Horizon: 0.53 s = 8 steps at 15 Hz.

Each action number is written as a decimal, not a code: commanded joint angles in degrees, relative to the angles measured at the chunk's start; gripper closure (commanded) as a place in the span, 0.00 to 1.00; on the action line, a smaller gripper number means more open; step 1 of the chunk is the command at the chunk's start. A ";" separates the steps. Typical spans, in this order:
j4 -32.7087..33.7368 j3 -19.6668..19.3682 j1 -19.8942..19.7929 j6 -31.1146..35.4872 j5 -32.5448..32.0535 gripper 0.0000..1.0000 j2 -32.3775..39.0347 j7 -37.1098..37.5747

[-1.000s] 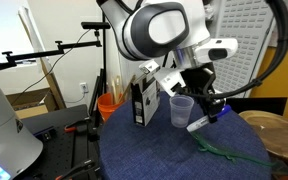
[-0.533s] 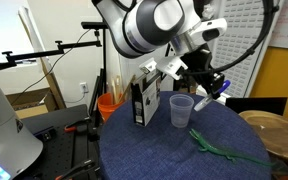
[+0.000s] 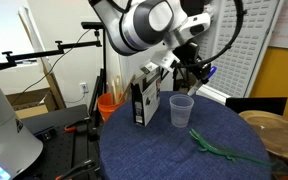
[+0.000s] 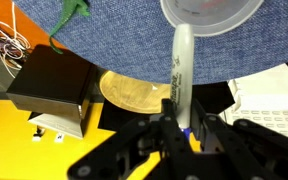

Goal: Place the blue marker inside the clear cup

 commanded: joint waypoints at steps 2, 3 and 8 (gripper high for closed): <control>-3.46 4.99 -2.99 5.06 0.13 0.95 -1.14 0.49; -3.90 5.77 -3.58 5.80 -0.08 0.95 -0.96 0.59; -7.88 15.18 -11.48 8.67 10.08 0.95 -2.04 -8.57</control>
